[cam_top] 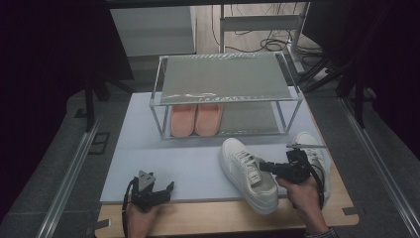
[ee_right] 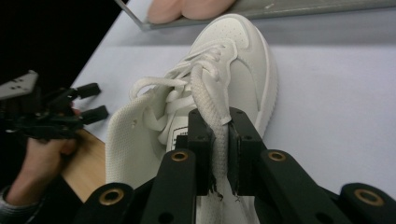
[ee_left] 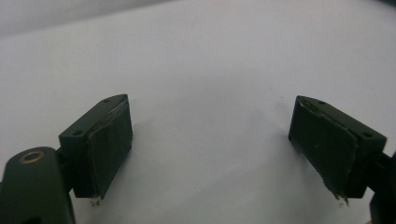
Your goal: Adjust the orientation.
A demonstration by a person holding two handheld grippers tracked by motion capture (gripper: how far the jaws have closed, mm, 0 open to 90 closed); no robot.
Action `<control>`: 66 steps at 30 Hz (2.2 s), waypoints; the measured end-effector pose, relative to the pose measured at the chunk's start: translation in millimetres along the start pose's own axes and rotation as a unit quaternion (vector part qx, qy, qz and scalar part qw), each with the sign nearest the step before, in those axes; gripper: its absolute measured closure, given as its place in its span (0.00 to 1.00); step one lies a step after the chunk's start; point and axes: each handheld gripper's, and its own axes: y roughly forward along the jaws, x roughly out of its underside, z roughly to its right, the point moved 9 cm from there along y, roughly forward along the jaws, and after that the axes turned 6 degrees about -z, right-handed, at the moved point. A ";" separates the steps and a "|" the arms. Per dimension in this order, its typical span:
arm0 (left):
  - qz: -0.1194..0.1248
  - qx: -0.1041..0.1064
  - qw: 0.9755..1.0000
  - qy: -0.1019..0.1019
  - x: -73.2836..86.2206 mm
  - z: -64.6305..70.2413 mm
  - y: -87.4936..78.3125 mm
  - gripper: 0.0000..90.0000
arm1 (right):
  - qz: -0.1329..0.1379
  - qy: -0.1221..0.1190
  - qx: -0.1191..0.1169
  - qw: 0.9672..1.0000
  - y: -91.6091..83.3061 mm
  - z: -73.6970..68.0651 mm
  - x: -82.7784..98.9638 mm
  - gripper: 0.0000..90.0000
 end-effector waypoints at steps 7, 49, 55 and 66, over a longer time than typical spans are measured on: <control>0.000 0.000 1.000 0.000 0.0 0.0 0.0 0.15 | 0.022 -0.003 -0.020 1.000 -7.7 -9.6 -10.2 0.91; 0.000 0.000 1.000 0.002 -0.1 -0.2 0.1 0.15 | 0.110 0.065 -0.217 0.968 -62.2 -62.7 -85.2 0.90; 0.000 -0.001 1.000 0.002 -0.1 -0.3 0.0 0.15 | 0.129 0.065 -0.226 0.963 -67.2 -72.0 -103.7 0.90; 0.001 0.000 1.000 0.001 -0.2 -0.1 0.1 0.15 | 0.153 0.076 -0.220 0.960 -57.5 -77.0 -138.1 0.90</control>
